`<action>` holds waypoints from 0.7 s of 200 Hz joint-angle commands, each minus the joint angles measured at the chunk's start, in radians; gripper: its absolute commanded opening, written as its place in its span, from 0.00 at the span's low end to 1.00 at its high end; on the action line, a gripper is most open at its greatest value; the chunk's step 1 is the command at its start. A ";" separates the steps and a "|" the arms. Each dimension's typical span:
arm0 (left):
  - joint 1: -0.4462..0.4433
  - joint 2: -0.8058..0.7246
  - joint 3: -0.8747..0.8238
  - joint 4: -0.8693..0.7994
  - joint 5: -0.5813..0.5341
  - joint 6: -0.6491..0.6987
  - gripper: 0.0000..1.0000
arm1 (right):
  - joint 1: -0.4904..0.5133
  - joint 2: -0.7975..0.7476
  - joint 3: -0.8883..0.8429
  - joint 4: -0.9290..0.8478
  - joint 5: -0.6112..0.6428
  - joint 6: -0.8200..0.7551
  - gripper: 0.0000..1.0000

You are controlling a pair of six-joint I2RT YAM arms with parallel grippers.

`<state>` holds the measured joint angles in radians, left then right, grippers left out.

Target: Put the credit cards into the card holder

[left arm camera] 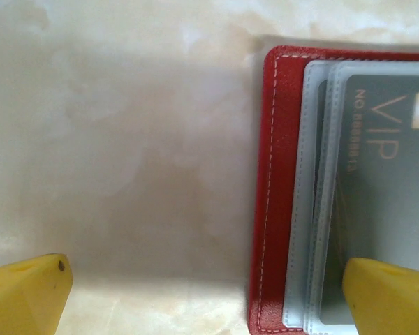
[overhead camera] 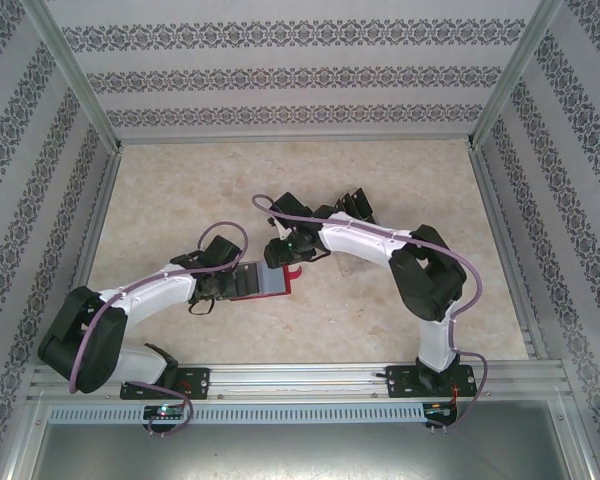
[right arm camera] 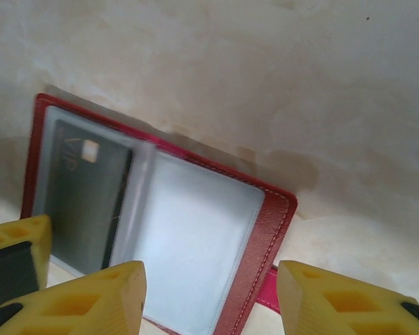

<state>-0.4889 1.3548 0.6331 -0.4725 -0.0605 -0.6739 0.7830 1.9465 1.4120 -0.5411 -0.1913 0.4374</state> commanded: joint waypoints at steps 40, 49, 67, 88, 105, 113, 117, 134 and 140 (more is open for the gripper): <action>0.012 0.010 -0.038 0.029 -0.013 -0.016 1.00 | 0.012 0.058 0.050 0.006 -0.008 -0.016 0.52; 0.012 0.010 -0.039 0.031 -0.012 -0.016 1.00 | 0.014 0.063 0.053 0.007 -0.010 -0.015 0.52; 0.010 0.016 -0.040 0.034 -0.010 -0.016 1.00 | 0.018 0.080 0.060 0.009 -0.014 -0.015 0.52; 0.011 0.015 -0.040 0.034 -0.012 -0.015 1.00 | 0.019 0.098 0.065 0.016 -0.019 -0.012 0.51; 0.012 0.016 -0.042 0.035 -0.011 -0.015 1.00 | 0.022 0.110 0.068 0.021 -0.024 -0.010 0.51; 0.011 0.015 -0.043 0.034 -0.012 -0.016 1.00 | 0.024 0.116 0.070 0.021 -0.025 -0.010 0.51; 0.012 0.015 -0.042 0.034 -0.012 -0.015 1.00 | 0.025 0.118 0.071 0.021 -0.024 -0.010 0.51; 0.012 0.015 -0.044 0.037 -0.012 -0.016 1.00 | 0.027 0.129 0.071 0.026 -0.032 -0.006 0.50; 0.012 0.016 -0.044 0.038 -0.012 -0.016 1.00 | 0.028 0.133 0.071 0.027 -0.034 -0.006 0.50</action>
<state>-0.4889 1.3548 0.6170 -0.4362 -0.0570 -0.6819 0.7990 2.0521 1.4574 -0.5262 -0.2039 0.4377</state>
